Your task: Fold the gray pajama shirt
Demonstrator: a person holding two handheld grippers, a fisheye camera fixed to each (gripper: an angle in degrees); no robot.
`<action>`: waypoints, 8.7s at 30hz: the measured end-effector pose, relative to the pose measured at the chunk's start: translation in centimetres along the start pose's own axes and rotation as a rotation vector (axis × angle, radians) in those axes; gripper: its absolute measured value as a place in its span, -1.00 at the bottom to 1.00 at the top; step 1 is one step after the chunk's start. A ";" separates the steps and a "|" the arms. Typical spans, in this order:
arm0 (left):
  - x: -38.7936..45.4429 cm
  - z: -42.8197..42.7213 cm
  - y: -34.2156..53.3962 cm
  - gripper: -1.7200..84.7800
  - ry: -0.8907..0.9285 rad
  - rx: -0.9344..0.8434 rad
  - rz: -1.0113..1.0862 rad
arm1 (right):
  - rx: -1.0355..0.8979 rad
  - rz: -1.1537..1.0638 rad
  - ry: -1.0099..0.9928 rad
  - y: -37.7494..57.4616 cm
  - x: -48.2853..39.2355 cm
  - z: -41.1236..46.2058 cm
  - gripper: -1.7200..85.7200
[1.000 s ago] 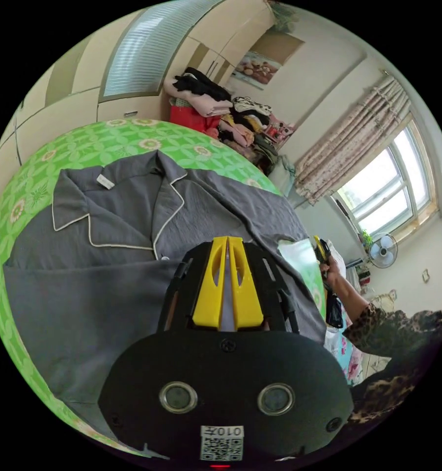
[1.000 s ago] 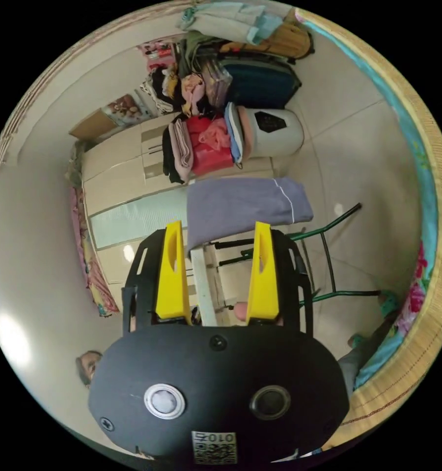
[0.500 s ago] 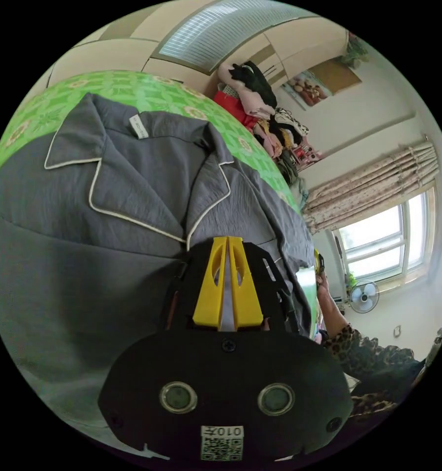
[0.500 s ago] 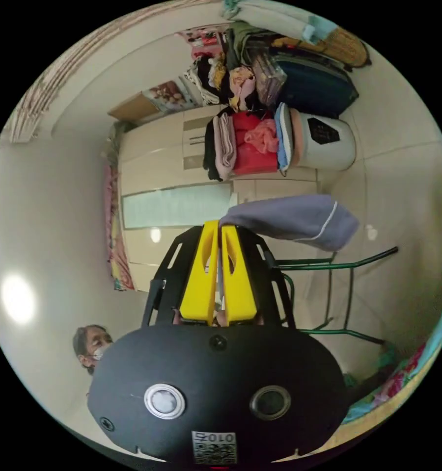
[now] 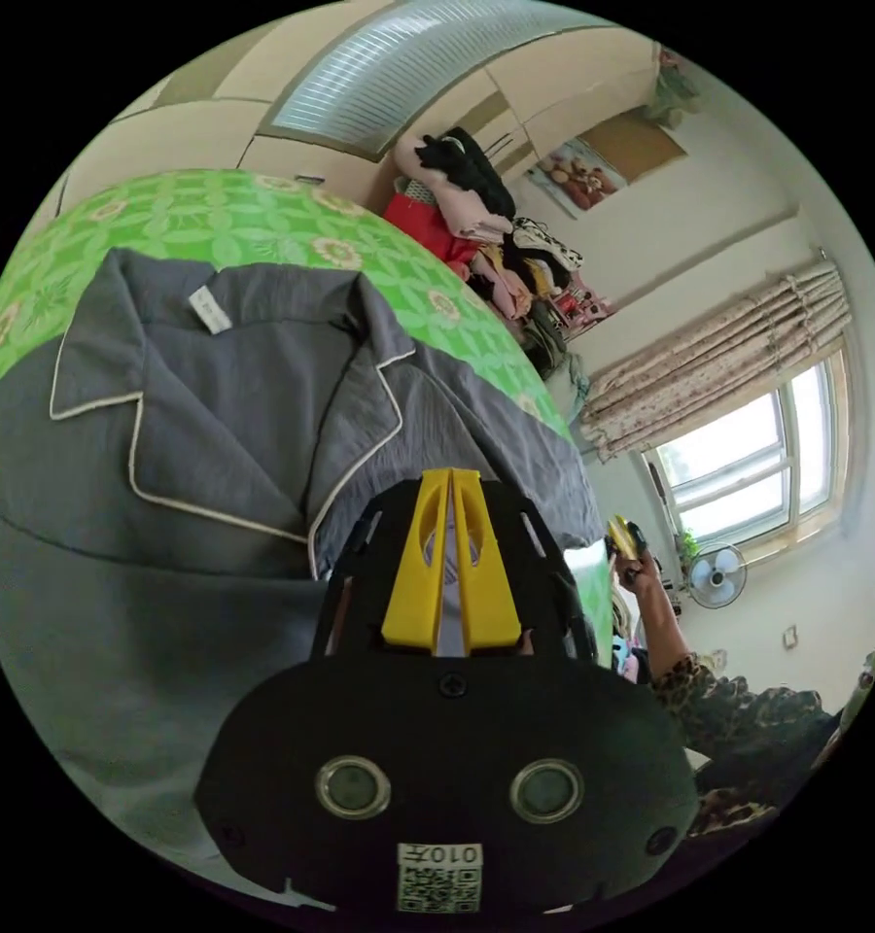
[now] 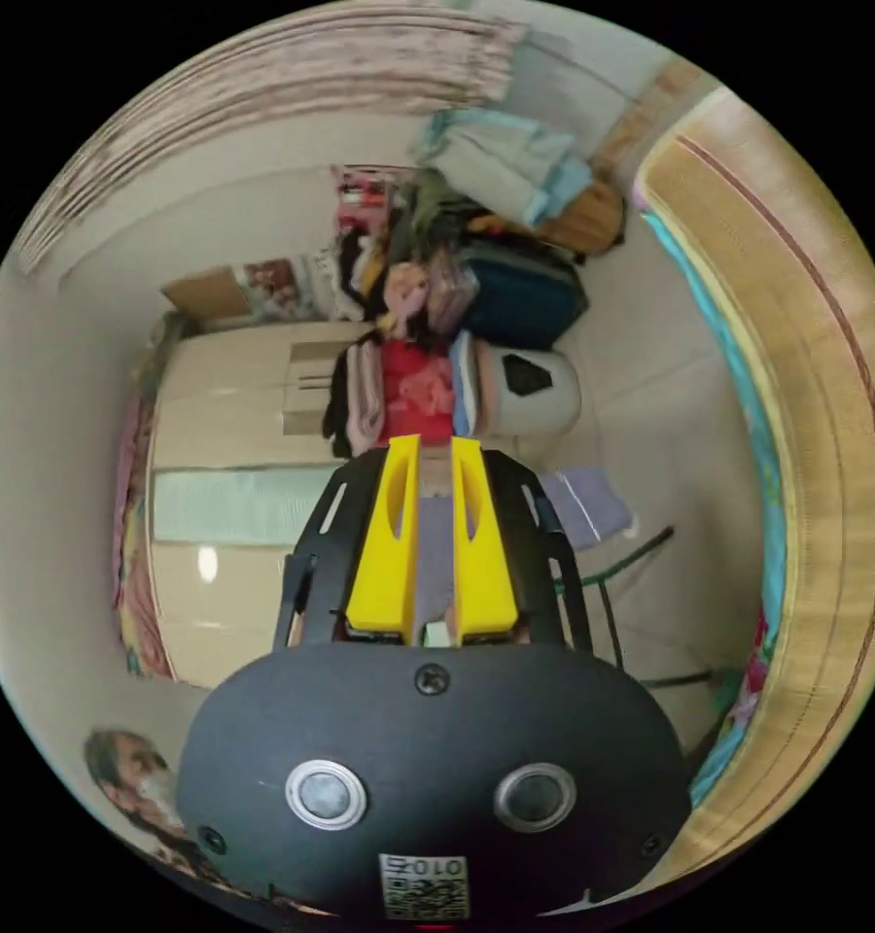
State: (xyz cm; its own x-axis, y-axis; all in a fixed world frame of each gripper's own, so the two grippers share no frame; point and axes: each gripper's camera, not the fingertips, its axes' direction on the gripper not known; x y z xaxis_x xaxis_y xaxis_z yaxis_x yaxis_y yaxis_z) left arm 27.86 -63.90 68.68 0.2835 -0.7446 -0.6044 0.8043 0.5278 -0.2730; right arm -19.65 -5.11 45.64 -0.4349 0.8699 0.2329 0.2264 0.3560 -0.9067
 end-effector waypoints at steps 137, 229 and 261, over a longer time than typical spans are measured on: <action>21.5 19.1 -17.7 -0.96 0.584 -0.499 0.419 | -1.031 -0.781 0.123 15.3 -12.4 23.7 -0.87; 10.9 -27.5 2.2 -0.97 0.530 0.004 0.855 | -0.994 -1.367 -0.197 51.7 -20.4 26.6 -0.90; -16.8 -25.9 11.1 -0.96 0.376 -0.144 0.411 | -1.381 -1.784 0.310 74.9 -2.2 45.2 -0.90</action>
State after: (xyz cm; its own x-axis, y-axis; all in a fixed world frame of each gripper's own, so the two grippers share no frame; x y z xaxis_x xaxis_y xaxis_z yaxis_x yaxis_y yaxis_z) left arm 18.49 -34.94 56.40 0.3315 -0.2844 -0.8996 0.5806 0.8131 -0.0431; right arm -41.11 4.24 -38.70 -0.7398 -0.5297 0.4149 0.2157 0.3975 0.8919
